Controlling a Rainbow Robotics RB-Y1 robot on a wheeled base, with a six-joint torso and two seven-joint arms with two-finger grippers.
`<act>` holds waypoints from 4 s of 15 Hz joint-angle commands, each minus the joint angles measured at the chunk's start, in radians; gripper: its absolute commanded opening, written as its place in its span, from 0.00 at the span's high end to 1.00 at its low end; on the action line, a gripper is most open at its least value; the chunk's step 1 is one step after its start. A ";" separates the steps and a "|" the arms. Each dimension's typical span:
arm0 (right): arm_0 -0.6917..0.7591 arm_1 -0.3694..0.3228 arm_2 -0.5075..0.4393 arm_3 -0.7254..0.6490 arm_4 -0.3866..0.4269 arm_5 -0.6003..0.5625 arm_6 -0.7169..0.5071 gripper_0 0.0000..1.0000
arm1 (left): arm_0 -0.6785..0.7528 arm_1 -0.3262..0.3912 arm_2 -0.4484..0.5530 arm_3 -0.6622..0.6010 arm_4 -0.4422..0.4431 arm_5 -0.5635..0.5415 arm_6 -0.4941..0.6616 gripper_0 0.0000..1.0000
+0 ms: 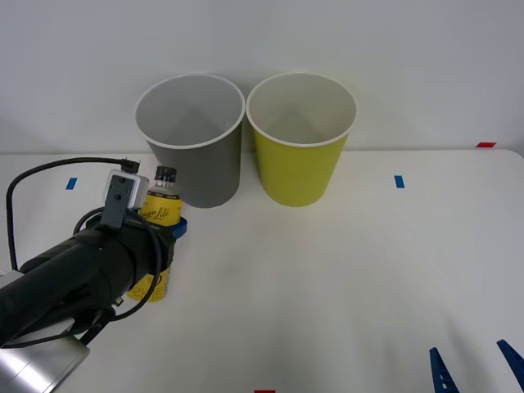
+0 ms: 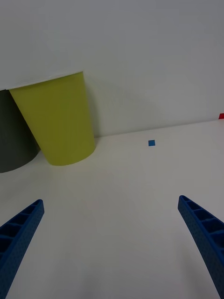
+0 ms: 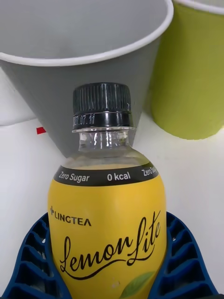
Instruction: Put cans in the gray bin and PET bottles in the light green bin.
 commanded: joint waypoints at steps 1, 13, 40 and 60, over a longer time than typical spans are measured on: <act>0.000 0.000 0.000 0.000 0.000 0.000 0.000 0.00 | 0.049 -0.004 0.115 -0.050 0.088 0.001 -0.094 1.00; 0.000 0.000 0.000 0.000 0.000 0.000 0.000 0.00 | -0.005 -0.255 0.666 -0.132 0.493 0.309 -0.623 1.00; 0.000 0.000 0.000 0.000 0.000 0.000 0.000 0.00 | -0.736 -0.347 0.721 0.207 0.561 0.412 -0.879 1.00; 0.000 0.000 0.000 0.000 0.000 0.000 0.000 0.00 | -0.799 -0.367 0.259 0.584 0.581 -0.295 -0.804 1.00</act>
